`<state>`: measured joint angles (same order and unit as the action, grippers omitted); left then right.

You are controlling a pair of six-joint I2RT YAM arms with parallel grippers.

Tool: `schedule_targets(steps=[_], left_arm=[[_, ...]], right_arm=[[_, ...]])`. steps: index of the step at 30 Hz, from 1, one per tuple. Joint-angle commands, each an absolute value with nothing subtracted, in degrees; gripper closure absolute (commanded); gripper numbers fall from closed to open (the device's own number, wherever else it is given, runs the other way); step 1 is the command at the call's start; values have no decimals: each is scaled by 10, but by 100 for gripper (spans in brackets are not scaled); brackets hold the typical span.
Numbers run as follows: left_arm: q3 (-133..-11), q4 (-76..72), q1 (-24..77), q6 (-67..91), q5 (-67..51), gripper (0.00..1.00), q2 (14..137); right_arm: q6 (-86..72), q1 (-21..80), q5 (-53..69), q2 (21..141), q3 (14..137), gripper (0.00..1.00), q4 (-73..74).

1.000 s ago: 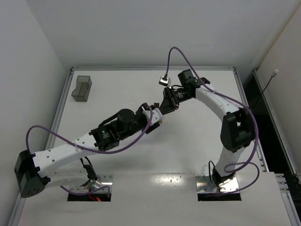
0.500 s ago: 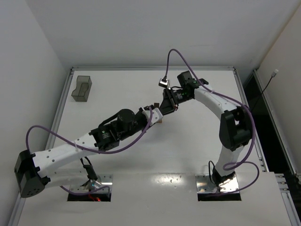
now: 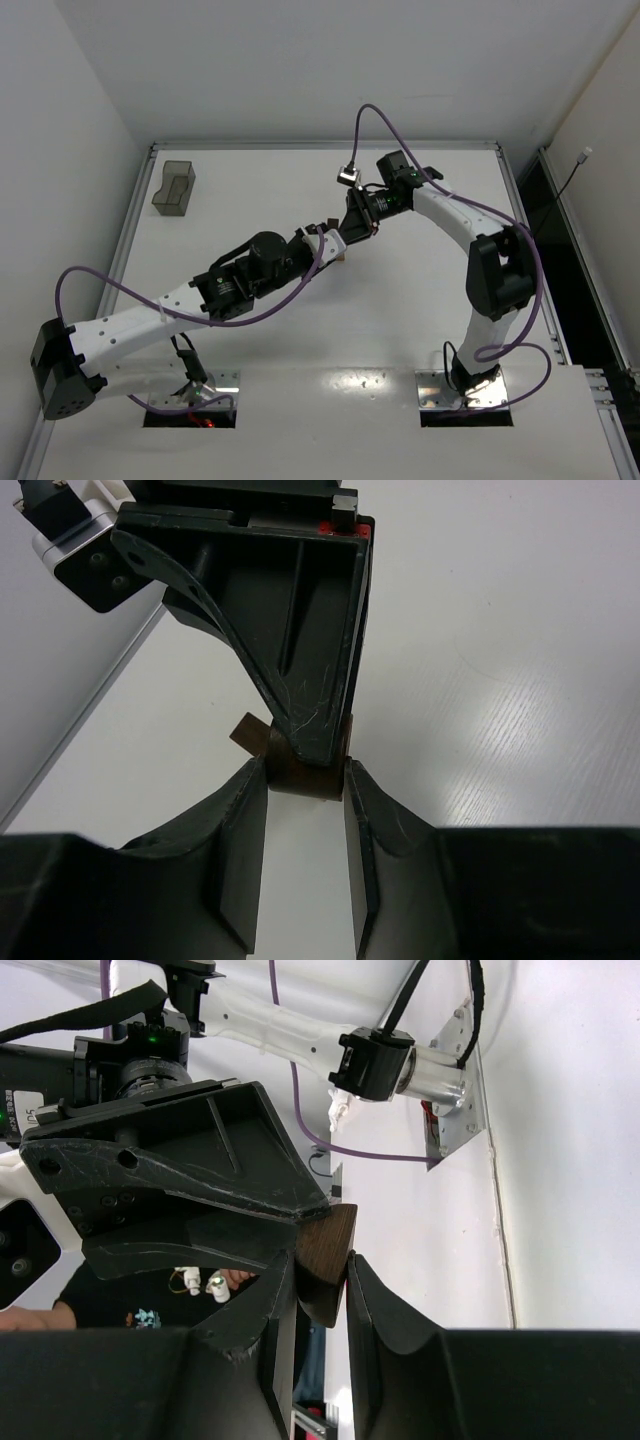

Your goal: Build the wood block tower

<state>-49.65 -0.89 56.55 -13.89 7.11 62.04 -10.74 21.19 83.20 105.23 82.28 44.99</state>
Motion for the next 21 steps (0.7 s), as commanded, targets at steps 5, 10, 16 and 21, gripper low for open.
schedule_targets(steps=[5,10,16,21], left_arm=[[-509,-40,573,-135,73,100,613],[-509,-40,573,-135,73,100,613],[-509,-34,573,-135,73,100,613],[-529,9,573,-88,105,100,620]], right_arm=[[-112,219,915,1046,829,85,431],[-112,219,915,1046,834,15,431],[-112,214,915,1041,839,0,425],[-90,150,879,1066,829,0,446]])
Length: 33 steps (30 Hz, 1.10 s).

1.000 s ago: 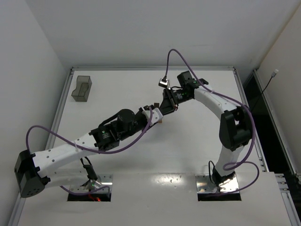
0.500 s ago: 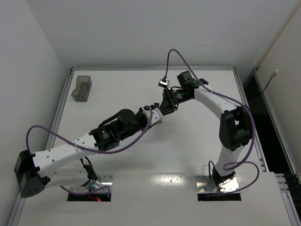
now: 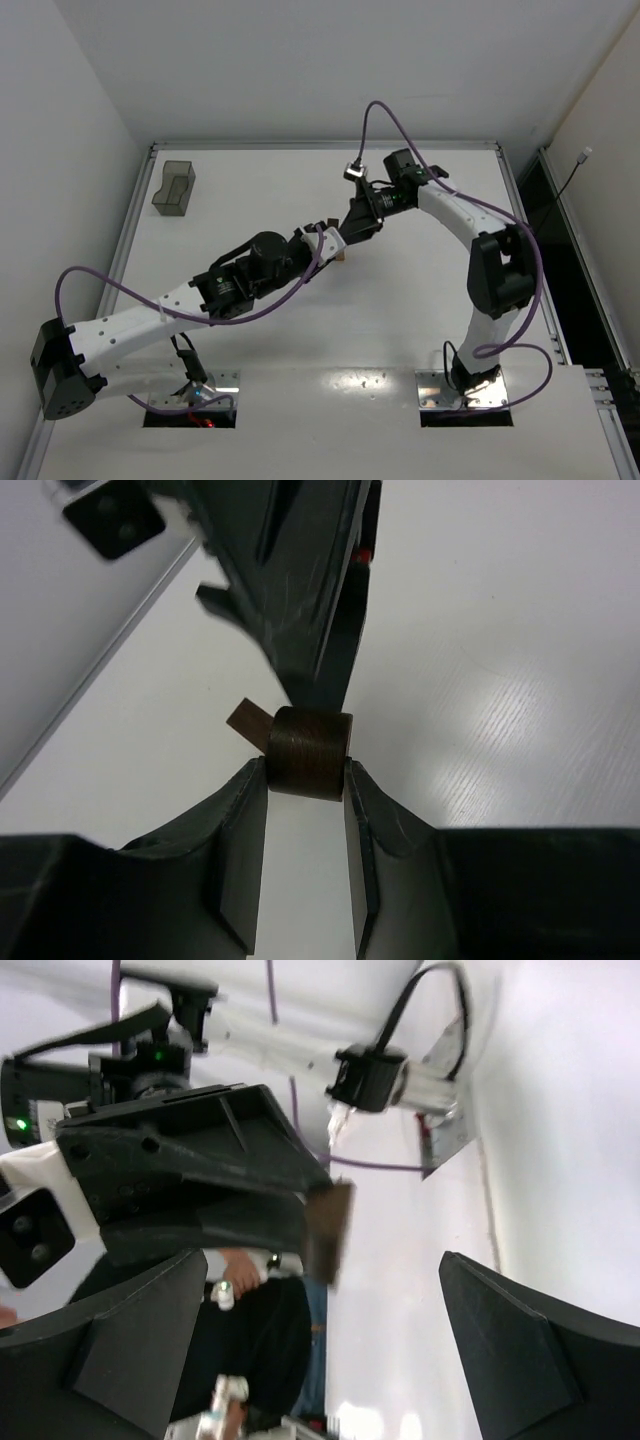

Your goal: Build the wood block tower

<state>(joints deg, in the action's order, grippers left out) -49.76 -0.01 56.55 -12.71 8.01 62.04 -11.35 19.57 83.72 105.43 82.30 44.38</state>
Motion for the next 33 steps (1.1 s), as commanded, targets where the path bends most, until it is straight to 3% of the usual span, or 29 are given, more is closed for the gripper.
schedule_targets(steps=[1,10,20,33], left_arm=[[-529,18,573,-73,128,100,621],[-598,121,564,92,213,100,679],[-779,282,527,312,306,100,862],[-878,300,484,367,305,100,994]], right_arm=[[-81,135,854,1066,829,0,452],[-37,12,386,1066,914,0,502],[-57,-37,360,1015,867,0,452],[-81,-59,366,991,840,0,419]])
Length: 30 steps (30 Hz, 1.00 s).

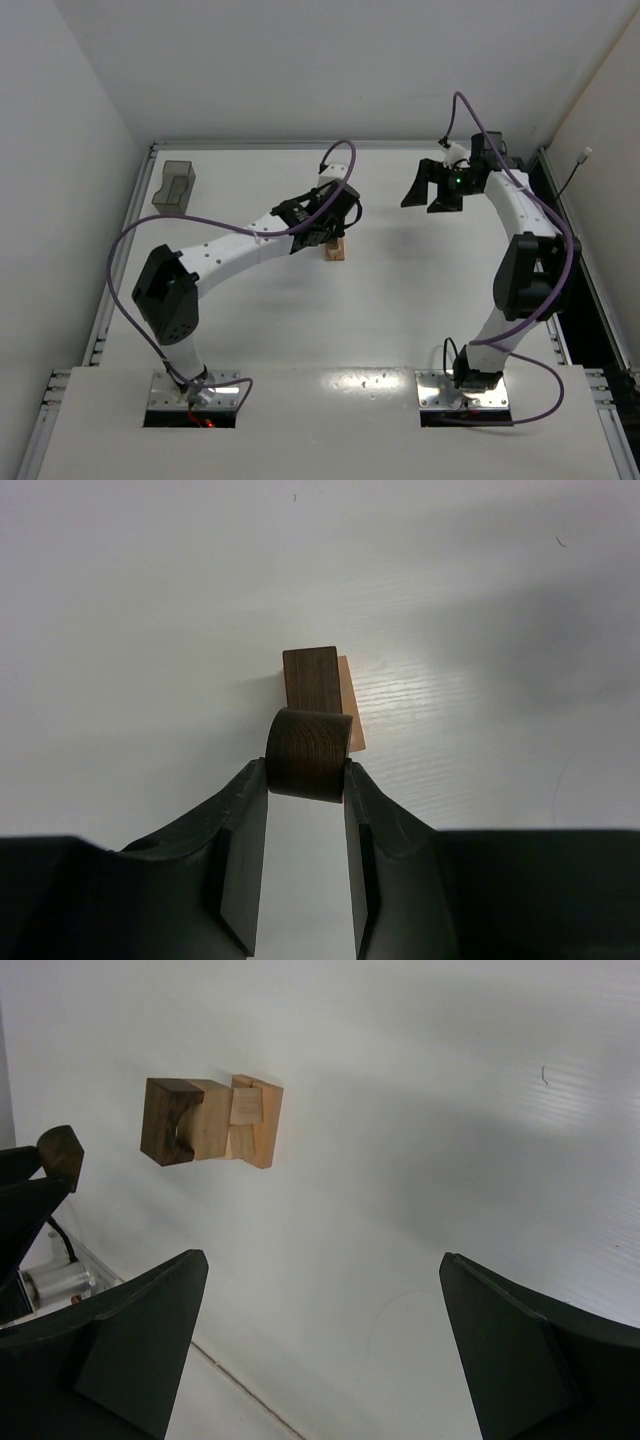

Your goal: Build the wood block tower

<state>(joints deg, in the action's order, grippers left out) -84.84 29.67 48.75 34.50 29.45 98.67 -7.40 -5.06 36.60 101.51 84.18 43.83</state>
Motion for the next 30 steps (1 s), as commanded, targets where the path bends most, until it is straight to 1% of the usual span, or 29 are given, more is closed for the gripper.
schedule_targets(steps=[1,10,26,28,30], left_arm=[[-884,300,484,373,305,100,994],[-896,300,471,373,305,100,1043],[-958,323,450,367,279,100,1107],[-958,323,450,360,272,90,1113],[-958,323,450,360,265,83,1113]], right_arm=[[-81,-64,366,991,840,0,419],[-81,-75,377,991,840,0,414],[-81,-80,388,991,835,0,414],[-81,-80,388,991,835,0,414],[-81,-80,388,997,835,0,414]])
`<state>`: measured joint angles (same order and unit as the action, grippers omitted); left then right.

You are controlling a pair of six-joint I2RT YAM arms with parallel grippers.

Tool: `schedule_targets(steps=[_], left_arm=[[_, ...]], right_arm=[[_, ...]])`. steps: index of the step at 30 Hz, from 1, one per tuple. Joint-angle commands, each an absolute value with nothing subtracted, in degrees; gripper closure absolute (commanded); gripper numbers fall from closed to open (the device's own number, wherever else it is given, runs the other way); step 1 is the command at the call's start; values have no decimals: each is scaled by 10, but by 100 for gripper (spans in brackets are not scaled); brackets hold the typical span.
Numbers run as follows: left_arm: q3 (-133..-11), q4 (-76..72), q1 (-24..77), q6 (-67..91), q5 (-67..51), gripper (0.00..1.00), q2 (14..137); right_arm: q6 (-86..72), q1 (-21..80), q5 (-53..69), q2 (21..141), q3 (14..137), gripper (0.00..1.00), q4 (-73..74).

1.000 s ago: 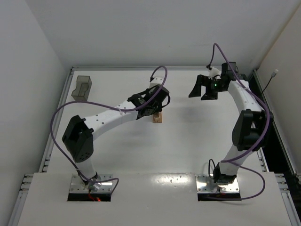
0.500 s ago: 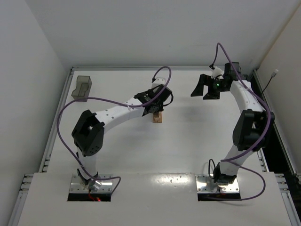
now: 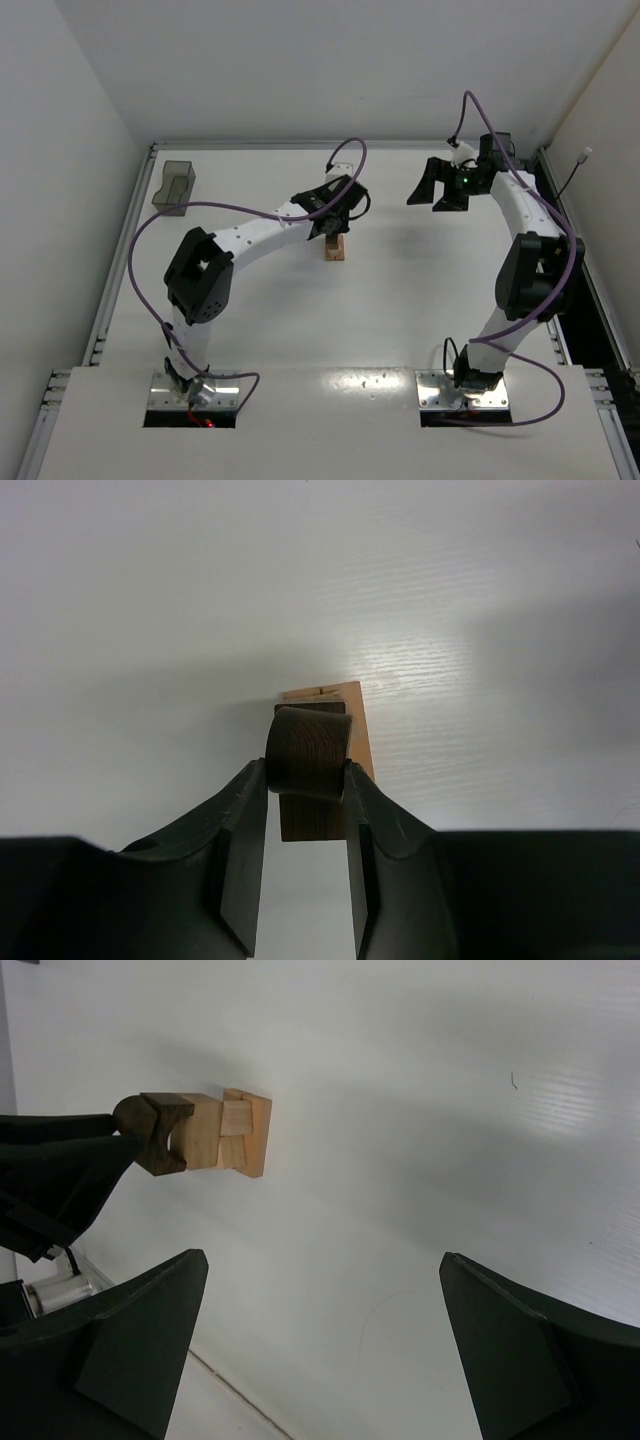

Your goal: Build the wood block tower

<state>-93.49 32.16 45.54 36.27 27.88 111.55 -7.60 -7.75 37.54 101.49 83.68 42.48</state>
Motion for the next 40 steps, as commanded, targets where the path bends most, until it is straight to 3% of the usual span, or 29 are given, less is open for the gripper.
schedule_targets(steps=[1,5,6,8,9,12,16,21,27,33,40], left_arm=[[-958,323,450,360,265,81,1113],[-953,323,450,355,258,65,1113],[-953,323,450,355,258,48,1113],[-953,323,450,355,253,36,1107],[-946,317,450,355,253,25,1107],[-946,317,450,355,253,17,1095],[-940,295,450,344,272,14,1062],[-925,268,450,275,293,0,1001],[-829,268,369,207,288,0,932],[-759,300,284,195,266,0,920],[-659,236,208,173,246,0,893]], right_arm=[[-81,-80,388,997,835,0,414],[-81,-80,393,1002,840,0,419],[-81,-80,393,1002,840,0,419],[-81,-80,399,1002,840,0,419],[-81,-80,399,1002,840,0,419],[-81,-80,405,1002,840,0,419],[-75,-80,405,1002,840,0,419],[-52,-69,305,983,827,0,411],[0,-49,183,963,804,0,377],[23,-44,177,946,746,0,316],[23,-33,162,935,734,0,305]])
